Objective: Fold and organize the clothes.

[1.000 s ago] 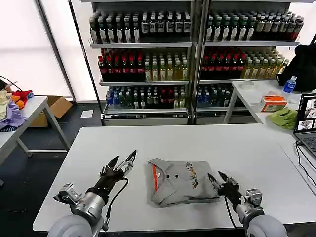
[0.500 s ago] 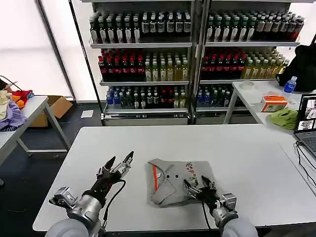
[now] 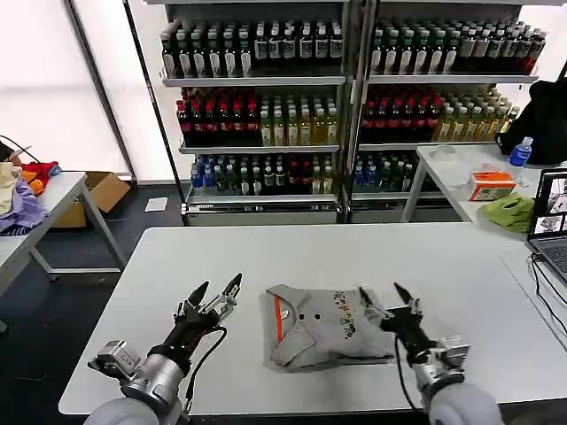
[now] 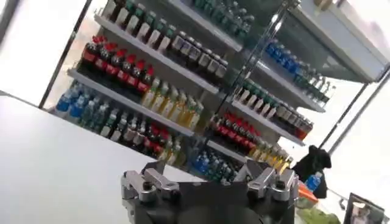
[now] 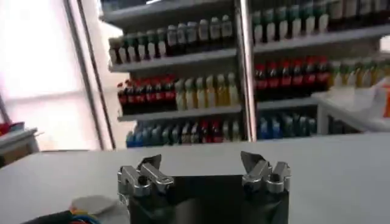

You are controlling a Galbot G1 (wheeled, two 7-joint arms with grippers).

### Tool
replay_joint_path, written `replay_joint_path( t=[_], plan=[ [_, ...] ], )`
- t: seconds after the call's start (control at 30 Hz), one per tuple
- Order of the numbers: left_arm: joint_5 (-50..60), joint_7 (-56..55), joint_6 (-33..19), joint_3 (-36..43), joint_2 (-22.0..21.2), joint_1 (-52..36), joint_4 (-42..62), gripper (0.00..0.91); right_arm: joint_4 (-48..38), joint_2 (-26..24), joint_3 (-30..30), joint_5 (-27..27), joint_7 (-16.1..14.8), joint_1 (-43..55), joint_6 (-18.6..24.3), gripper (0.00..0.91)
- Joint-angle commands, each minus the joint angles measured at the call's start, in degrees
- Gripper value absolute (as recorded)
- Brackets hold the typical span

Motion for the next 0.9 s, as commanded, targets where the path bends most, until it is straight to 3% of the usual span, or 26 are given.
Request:
replay_joint_path(
  t=[0.03,0.17,0.23,0.5,0.9],
  plan=[
    [19.4,9.6,-8.6,-0.7,-1.3,3.7,1.6,0.907,1.8,1.0,20.0,-1.7,-12.3,-12.1,10.9,0.907],
    [27.7,12.7,-14.7,-1.0,-2.9,6.9,1.5,0.907,0.1,3.5,19.8,-2.5,-15.3,-13.8,14.4,0.907],
    [33.1,13.9,-20.2,-0.9,-3.6,9.3,1.1,0.907,-0.1,4.3,19.2,-3.1,-15.6,-15.0,15.6,0.907],
    [43.5,16.4,-27.9,-0.8,-6.5,14.3,1.2,0.907,-0.2,4.6,16.7,-5.6,-15.4,-15.5,16.7,0.907],
    [43.8,21.6,-27.7,-3.2,-8.6,17.8,0.8,0.907,-0.7,5.9,16.3,-5.1,-16.7,-17.1,19.6,0.907]
  ],
)
